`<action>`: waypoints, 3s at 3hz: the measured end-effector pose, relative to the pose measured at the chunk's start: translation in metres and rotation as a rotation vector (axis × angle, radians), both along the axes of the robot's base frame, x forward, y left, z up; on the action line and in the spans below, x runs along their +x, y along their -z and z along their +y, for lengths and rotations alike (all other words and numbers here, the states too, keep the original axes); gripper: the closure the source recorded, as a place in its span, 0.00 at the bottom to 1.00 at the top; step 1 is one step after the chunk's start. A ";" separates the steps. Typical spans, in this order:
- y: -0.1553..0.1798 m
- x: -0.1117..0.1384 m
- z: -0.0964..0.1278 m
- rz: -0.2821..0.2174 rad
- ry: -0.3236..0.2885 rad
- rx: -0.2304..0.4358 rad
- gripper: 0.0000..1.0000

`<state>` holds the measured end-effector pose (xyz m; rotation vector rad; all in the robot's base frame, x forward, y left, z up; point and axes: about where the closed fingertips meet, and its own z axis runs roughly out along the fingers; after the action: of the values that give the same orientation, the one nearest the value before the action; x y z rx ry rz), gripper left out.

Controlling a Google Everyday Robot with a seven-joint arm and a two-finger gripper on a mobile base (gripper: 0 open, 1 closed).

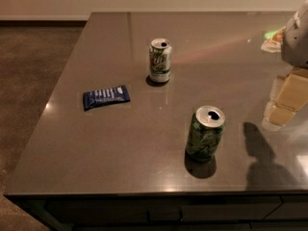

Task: Move 7up can near green can

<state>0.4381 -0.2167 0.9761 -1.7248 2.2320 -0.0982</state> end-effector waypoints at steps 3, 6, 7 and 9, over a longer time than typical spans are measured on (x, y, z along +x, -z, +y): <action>-0.013 0.053 0.026 -0.067 0.032 0.158 0.00; 0.028 0.158 0.063 -0.129 0.243 0.328 0.00; 0.050 0.182 0.080 -0.136 0.317 0.393 0.00; 0.070 0.212 0.122 -0.140 0.348 0.507 0.00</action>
Offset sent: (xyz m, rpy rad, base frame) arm 0.0460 0.0242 0.0108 0.1814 -0.0584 -0.0398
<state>0.6505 -0.0947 0.9065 -1.0313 2.1846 0.2420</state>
